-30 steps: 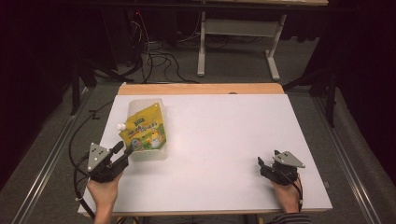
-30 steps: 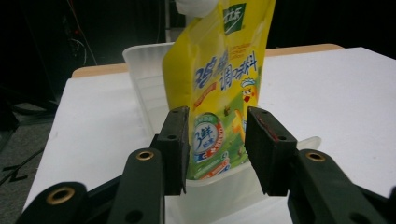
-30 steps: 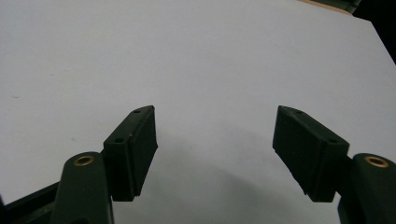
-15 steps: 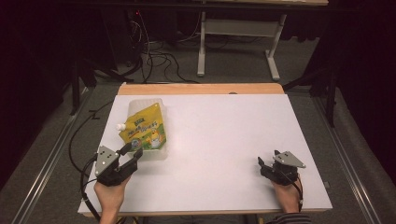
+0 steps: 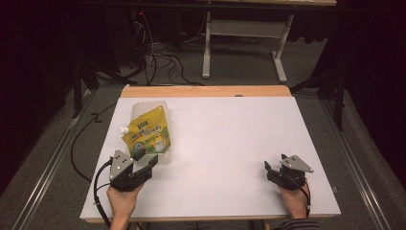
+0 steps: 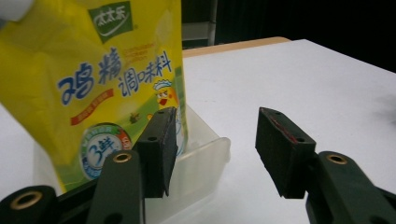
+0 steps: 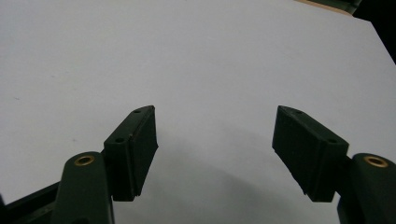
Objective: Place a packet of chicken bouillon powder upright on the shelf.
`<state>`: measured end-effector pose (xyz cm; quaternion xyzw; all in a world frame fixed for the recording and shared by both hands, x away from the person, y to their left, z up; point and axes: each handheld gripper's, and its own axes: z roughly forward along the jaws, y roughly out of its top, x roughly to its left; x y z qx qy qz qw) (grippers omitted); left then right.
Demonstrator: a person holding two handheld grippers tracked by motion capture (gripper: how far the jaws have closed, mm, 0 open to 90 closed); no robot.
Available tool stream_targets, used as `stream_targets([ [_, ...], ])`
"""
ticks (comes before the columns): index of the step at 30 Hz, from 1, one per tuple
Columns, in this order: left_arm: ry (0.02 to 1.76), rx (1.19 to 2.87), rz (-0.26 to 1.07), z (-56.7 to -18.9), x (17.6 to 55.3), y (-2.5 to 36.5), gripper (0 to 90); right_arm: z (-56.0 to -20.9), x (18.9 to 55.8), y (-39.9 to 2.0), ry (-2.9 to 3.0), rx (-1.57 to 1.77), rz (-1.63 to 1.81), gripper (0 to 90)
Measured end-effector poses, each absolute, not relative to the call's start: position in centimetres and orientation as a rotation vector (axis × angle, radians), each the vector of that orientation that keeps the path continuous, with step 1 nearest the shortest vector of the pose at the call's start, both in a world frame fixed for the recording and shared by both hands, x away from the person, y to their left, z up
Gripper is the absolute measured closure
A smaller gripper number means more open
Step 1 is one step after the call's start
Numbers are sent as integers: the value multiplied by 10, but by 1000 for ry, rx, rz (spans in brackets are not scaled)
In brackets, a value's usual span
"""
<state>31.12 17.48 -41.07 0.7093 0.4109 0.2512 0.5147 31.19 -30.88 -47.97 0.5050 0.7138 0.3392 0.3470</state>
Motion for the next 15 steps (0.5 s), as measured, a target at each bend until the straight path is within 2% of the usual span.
stream_targets([
  [15,959,1727,557,-414,311,159,467,-480,312,-309,1852,1312,882,312],
])
